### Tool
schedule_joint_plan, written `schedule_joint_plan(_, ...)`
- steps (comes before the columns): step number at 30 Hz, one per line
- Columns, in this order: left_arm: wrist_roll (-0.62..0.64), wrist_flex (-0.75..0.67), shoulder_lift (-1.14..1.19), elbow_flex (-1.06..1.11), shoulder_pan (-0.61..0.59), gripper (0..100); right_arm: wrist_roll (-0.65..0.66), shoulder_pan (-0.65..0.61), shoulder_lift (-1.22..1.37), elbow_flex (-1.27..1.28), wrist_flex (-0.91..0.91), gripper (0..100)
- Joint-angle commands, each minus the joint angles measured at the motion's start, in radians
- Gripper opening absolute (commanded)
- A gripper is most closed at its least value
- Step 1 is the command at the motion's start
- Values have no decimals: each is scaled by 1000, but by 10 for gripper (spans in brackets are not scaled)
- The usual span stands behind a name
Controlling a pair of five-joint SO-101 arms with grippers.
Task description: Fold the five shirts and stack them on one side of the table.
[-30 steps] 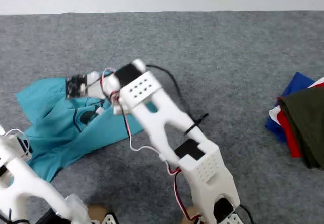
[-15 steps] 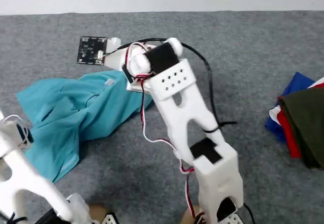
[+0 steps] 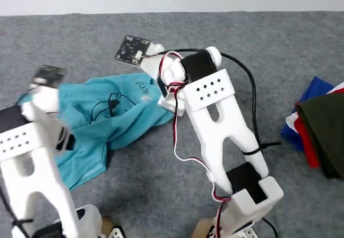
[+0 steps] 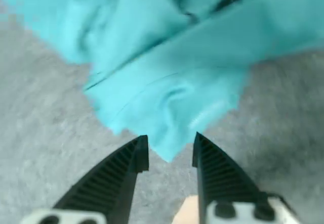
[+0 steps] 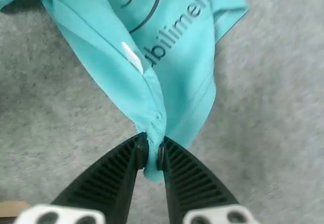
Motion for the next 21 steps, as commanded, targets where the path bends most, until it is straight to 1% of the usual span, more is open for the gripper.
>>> schedule_joint_plan(1,-92,9,51,39,49,152,-37,15,-61,14,33,11)
schedule_joint_plan(6,-196,-21,169,59,51,156,-75,13,-42,14,25,11)
schedule_joint_plan(8,-229,-25,201,59,74,175,-75,13,-28,14,25,11)
schedule_joint_plan(10,-233,-25,230,65,104,193,-78,13,-12,14,25,11)
schedule_joint_plan(15,-233,-28,281,65,170,198,-103,13,21,14,25,11)
schedule_joint_plan(19,-238,-49,339,64,169,199,-103,12,22,14,25,11)
schedule_joint_plan(21,-273,-49,371,59,141,199,-103,13,19,14,25,11)
